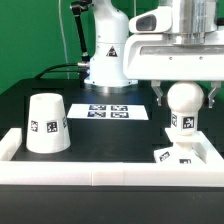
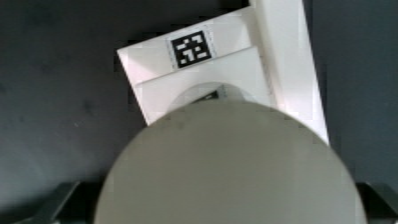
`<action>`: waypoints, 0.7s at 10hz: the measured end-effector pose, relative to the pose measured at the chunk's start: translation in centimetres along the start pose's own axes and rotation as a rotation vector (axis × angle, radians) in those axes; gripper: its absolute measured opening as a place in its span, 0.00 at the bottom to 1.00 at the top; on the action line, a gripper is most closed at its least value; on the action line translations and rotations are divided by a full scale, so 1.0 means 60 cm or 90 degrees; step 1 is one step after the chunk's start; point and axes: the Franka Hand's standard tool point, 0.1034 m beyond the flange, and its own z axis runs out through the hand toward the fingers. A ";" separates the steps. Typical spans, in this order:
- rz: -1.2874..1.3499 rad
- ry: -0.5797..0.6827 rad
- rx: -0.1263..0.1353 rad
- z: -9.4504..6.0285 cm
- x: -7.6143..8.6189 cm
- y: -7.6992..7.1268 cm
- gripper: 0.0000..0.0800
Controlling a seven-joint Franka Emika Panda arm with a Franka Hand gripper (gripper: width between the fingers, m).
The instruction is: Assemble lamp
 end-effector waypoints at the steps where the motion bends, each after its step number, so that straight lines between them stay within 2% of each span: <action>1: 0.060 0.000 0.001 0.000 0.000 0.000 0.72; 7: 0.320 -0.014 0.017 0.001 -0.003 -0.004 0.72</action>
Offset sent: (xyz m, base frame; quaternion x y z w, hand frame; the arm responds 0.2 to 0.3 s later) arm 0.0000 0.0000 0.0000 0.0000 0.0000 0.1296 0.9916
